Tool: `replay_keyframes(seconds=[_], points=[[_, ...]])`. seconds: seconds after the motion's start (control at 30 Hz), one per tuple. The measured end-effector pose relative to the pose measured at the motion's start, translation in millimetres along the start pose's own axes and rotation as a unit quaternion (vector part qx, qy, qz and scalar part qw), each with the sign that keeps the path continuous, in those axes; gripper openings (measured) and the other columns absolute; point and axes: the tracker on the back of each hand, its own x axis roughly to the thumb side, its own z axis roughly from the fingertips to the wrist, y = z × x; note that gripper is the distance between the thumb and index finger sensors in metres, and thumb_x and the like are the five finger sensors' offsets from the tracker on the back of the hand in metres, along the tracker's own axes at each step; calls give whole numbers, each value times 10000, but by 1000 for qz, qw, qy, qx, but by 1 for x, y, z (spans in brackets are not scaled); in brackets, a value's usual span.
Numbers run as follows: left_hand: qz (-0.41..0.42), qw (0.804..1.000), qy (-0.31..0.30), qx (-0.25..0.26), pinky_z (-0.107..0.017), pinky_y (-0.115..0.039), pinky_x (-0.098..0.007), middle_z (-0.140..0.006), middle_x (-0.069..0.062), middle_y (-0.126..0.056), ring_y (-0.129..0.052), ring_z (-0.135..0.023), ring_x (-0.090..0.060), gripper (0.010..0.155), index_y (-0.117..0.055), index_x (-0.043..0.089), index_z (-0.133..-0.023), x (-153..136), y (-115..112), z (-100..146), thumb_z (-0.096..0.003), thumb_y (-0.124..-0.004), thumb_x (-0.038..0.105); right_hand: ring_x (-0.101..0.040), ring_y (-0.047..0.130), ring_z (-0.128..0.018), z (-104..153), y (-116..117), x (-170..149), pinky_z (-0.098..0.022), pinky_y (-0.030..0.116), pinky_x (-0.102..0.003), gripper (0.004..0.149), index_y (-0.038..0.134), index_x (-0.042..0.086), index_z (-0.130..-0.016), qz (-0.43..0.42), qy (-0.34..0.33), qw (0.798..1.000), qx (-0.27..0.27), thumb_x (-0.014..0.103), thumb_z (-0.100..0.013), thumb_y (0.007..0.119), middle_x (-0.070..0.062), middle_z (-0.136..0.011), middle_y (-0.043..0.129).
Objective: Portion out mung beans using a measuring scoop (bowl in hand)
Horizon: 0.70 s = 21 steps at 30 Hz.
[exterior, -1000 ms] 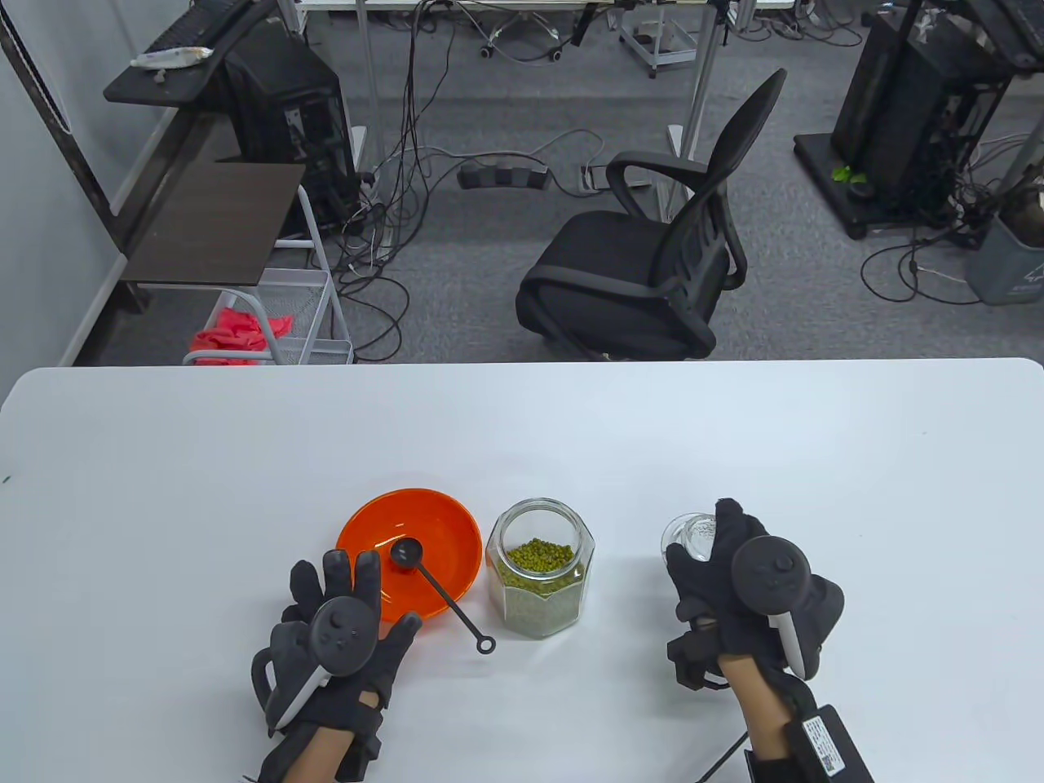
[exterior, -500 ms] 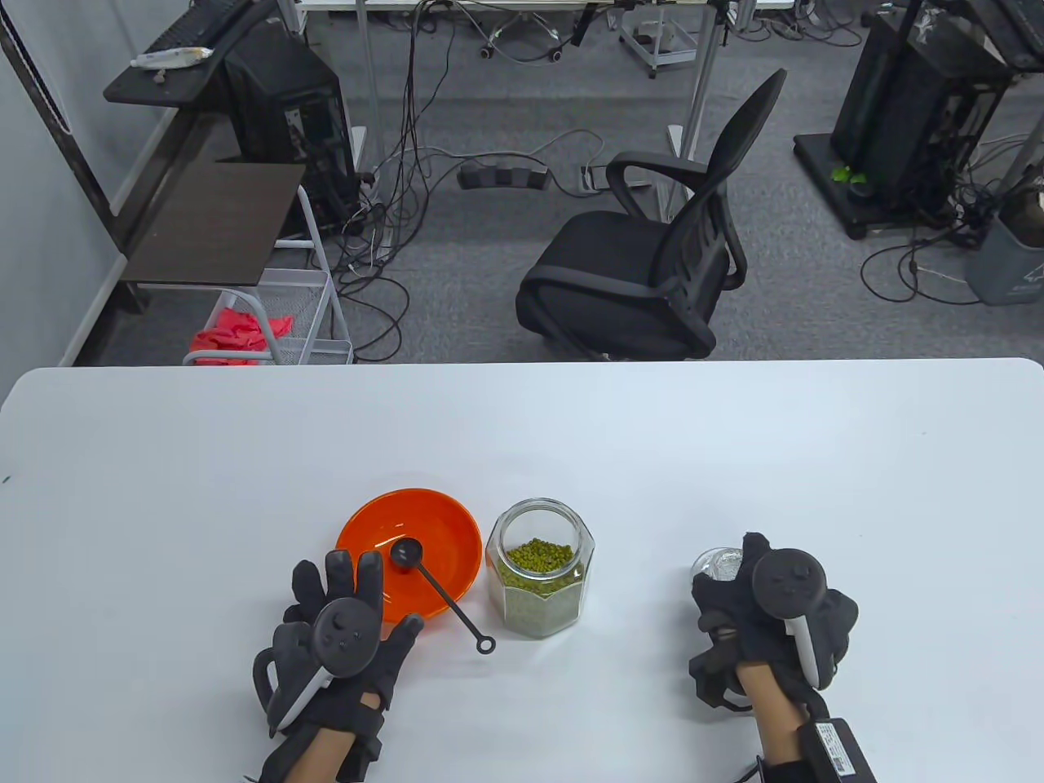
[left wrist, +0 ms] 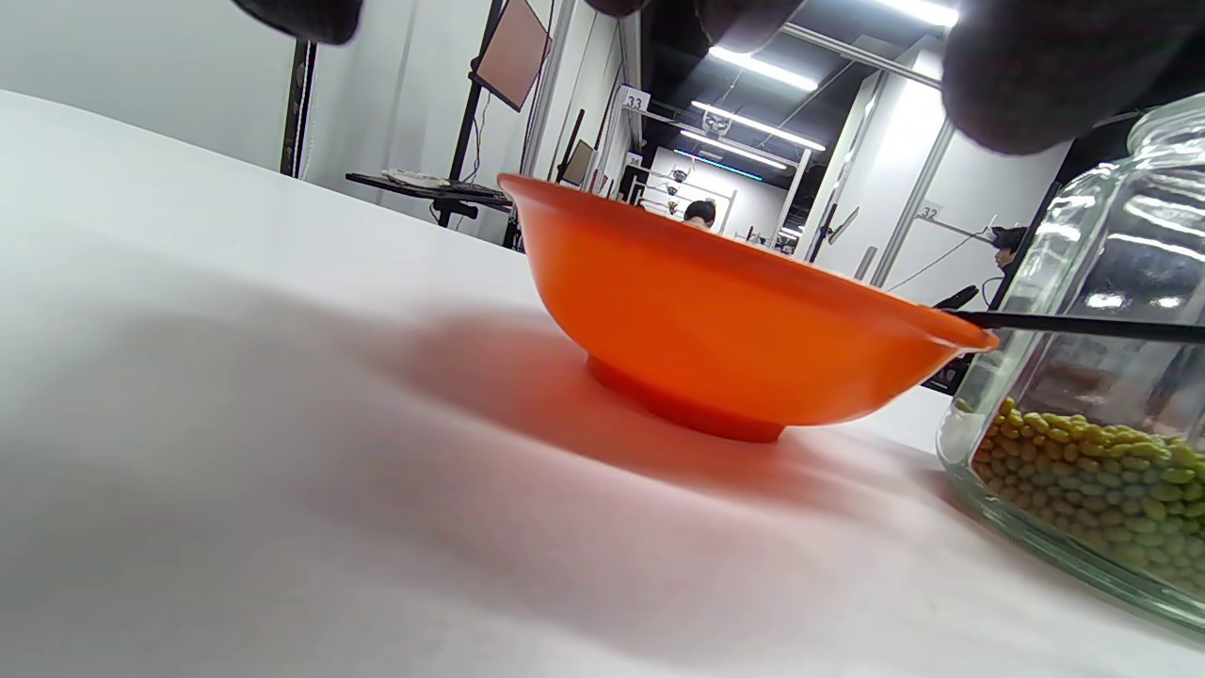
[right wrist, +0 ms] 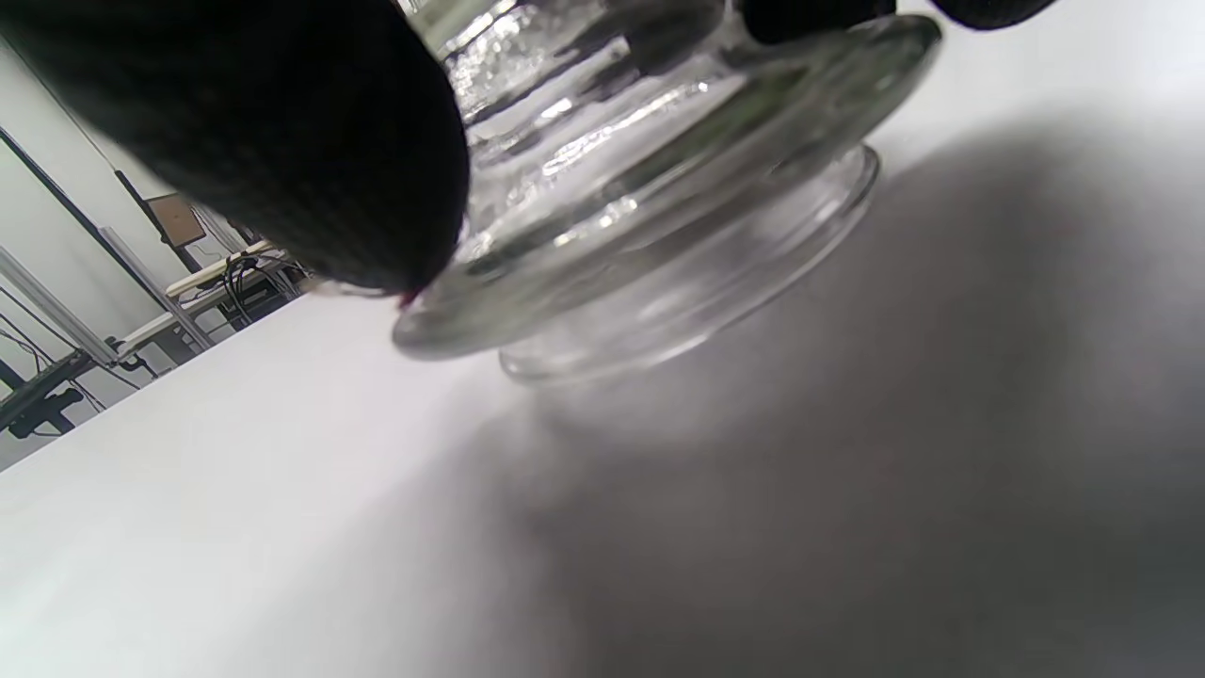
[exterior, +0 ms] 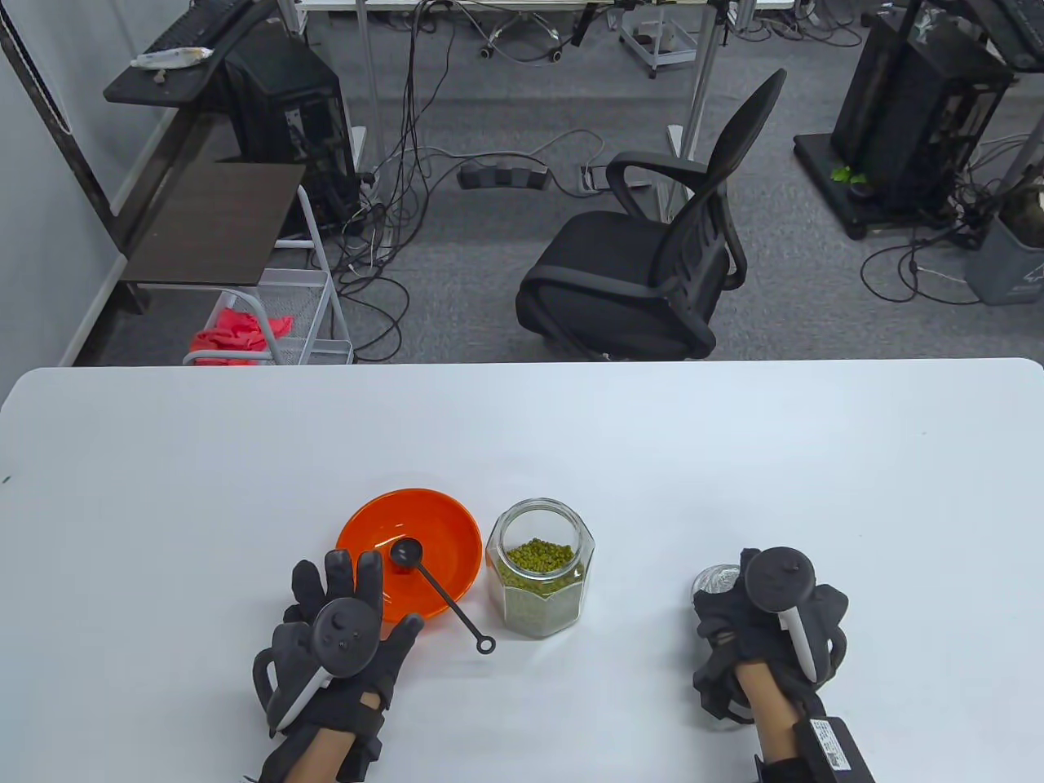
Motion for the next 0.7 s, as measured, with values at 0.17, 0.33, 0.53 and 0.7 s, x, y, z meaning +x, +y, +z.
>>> replay_keyframes(seconds=[0.17, 0.33, 0.53, 0.7], points=[[0, 1000, 0, 0, -714, -416, -742, -1132, -86, -102, -136, -1051, -583, 875, -198, 287, -1148, 0, 0, 0, -496, -612, 698, -571, 590, -936, -1, 0, -1, -629, 437, -779, 849, 540, 50, -987, 7, 9, 1000, 22, 346, -342, 1006, -297, -975, 541], [0, 1000, 0, 0, -713, -416, -743, -1132, -87, -104, -136, -1050, -583, 875, -200, 287, -1147, 0, 0, 0, -495, -613, 698, -567, 584, -937, 0, 0, 0, -634, 423, -779, 859, 516, 51, -991, 33, 15, 999, 37, 352, -349, 1000, -293, -980, 527], [-3, 1000, 0, -2, -712, -418, -743, -1132, -88, -109, -141, -1051, -584, 874, -202, 284, -1147, 0, 0, 0, -495, -613, 697, -571, 544, -957, 2, -1, 2, -643, 379, -789, 860, 494, 64, -1014, 50, 19, 997, 56, 353, -367, 983, -289, -1007, 497], [-2, 1000, 5, -5, -712, -425, -741, -1131, -112, -116, -155, -1053, -586, 873, -205, 279, -1147, -1, -1, 0, -496, -613, 696, -611, 410, -994, 15, -11, 16, -638, 297, -816, 912, 435, 110, -1057, 43, -33, 998, 43, 478, -377, 918, -257, -1087, 377]])
